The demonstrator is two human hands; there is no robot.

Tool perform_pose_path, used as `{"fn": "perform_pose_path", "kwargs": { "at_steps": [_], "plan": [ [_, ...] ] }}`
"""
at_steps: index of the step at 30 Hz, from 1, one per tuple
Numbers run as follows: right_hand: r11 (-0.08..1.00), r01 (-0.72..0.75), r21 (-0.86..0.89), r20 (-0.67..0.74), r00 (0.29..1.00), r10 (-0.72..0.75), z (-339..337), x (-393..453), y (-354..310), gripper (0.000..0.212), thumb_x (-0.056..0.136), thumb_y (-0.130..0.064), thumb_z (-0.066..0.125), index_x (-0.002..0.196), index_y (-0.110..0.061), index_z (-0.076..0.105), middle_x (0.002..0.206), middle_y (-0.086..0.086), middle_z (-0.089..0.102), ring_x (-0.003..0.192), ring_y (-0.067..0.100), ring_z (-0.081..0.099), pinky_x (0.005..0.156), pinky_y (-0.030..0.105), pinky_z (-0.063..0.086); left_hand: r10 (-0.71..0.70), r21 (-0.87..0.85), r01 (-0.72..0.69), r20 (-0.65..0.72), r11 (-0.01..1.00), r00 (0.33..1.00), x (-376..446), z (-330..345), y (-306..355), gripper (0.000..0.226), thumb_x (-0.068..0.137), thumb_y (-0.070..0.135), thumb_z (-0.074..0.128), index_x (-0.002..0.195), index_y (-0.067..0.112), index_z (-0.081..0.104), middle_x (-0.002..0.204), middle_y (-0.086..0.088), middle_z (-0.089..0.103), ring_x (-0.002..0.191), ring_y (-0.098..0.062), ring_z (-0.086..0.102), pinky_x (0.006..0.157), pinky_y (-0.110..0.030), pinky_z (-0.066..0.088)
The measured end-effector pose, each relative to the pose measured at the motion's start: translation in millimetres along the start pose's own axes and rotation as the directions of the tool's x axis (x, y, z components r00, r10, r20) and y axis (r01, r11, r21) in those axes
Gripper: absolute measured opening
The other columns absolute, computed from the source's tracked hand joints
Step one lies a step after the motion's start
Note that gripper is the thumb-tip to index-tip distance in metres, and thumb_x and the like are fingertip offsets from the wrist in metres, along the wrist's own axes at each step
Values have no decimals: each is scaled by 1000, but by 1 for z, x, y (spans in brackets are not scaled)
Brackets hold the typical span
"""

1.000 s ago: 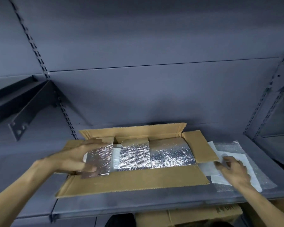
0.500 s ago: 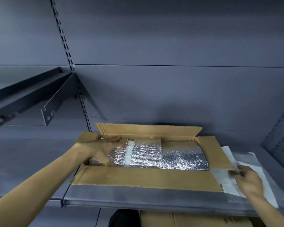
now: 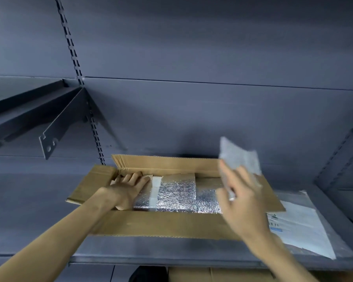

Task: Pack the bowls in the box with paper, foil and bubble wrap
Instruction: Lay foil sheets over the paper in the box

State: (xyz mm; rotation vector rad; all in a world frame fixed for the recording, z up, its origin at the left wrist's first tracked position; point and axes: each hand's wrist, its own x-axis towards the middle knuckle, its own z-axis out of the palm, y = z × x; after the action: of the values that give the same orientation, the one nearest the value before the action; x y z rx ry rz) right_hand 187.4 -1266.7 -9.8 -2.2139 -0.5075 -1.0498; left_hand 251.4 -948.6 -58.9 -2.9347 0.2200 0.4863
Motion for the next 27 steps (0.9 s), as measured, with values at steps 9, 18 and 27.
{"fn": "perform_pose_path", "kwargs": {
  "at_steps": [9,18,27],
  "plan": [
    [989,-65,135,592,805,-28,141,-1,-82,63,92,-19,54,153,-17,39,123,0,49,103,24,59,84,36,49,91,11,-91,28,996,995,-11,-27,-14,115,67,30,79,157,24,7,159,-2,10,151,-24,2,124,-41,7],
    [943,-122,308,648,753,-114,181,4,-96,73,89,-14,63,156,-26,36,106,-15,44,103,14,54,96,30,49,145,-211,-165,-107,963,984,-29,-16,-39,89,72,36,76,149,23,32,164,-1,11,153,-16,-13,126,-39,5],
    [950,39,308,659,712,-243,193,6,-108,82,92,-12,60,161,-15,17,114,3,64,107,21,56,92,36,50,-283,-452,-55,-643,890,712,-60,-26,-69,40,79,12,53,116,19,65,116,1,63,105,-31,63,78,-39,53]
  ]
}}
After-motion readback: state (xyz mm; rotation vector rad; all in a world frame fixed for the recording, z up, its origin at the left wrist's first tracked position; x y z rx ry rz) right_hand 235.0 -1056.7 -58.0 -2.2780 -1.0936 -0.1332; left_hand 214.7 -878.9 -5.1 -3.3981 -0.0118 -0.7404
